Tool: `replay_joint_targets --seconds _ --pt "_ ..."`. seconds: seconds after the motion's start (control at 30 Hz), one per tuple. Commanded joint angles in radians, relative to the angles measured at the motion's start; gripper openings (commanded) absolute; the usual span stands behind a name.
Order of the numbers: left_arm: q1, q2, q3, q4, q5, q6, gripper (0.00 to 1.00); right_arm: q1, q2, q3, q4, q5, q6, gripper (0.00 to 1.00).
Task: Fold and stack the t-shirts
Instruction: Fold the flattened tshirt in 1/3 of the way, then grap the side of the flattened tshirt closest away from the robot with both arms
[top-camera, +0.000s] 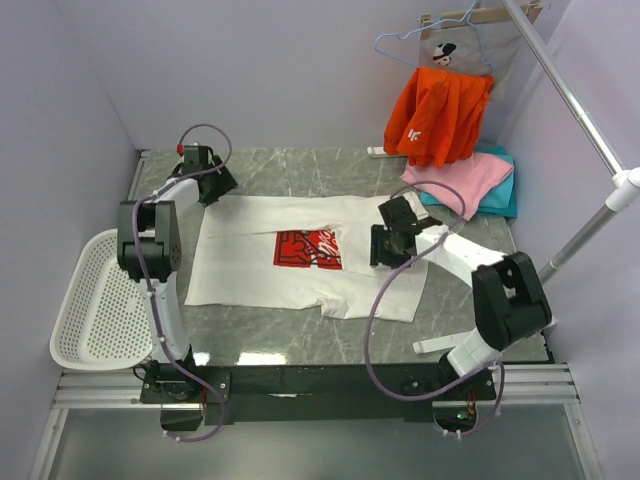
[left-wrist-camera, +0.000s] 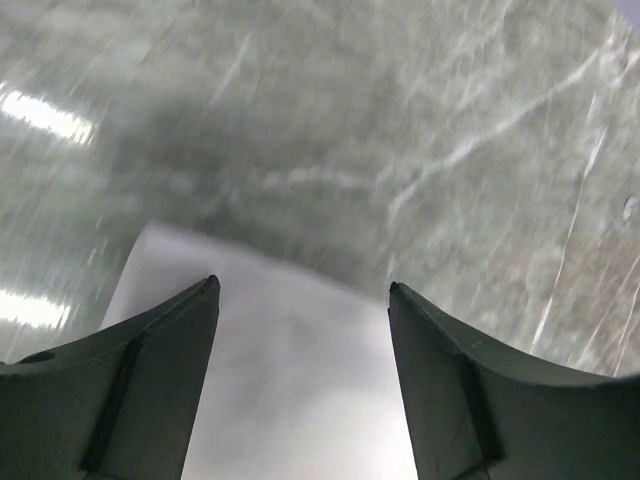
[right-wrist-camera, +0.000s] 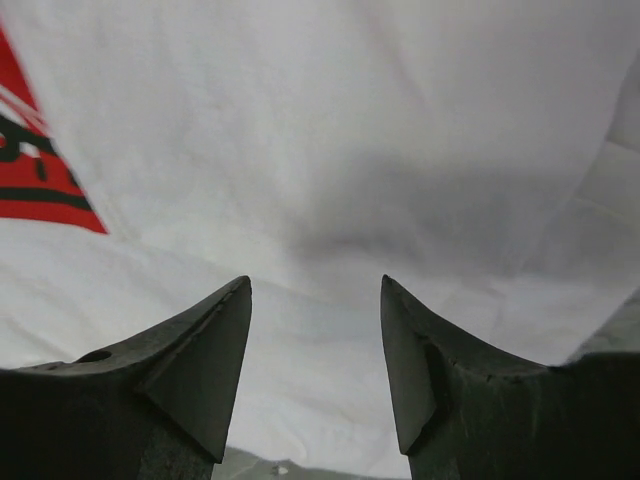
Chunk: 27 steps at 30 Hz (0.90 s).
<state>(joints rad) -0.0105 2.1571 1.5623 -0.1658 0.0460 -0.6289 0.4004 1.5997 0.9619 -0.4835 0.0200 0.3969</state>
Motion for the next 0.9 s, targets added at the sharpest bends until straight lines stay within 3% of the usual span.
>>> replay_joint_targets --seconds 0.0,0.23,0.5,0.67,0.87 --pt "-0.058 -0.242 -0.085 -0.04 -0.098 0.023 0.74 0.0 -0.162 0.07 -0.042 0.047 -0.011 0.62" --pt "-0.204 -0.543 -0.451 -0.06 -0.204 -0.126 0.74 0.012 -0.345 -0.107 -0.008 -0.145 0.131 0.62" --pt "-0.279 -0.879 -0.85 -0.092 -0.307 -0.253 0.75 0.15 -0.674 -0.463 0.141 -0.195 0.422 0.62" --pt "-0.284 -1.061 -0.967 -0.113 -0.319 -0.285 0.76 0.267 -0.751 -0.589 0.166 -0.149 0.568 0.62" --pt "-0.284 -1.093 -1.036 -0.11 -0.344 -0.299 0.77 0.311 -0.678 -0.601 0.215 -0.062 0.586 0.62"
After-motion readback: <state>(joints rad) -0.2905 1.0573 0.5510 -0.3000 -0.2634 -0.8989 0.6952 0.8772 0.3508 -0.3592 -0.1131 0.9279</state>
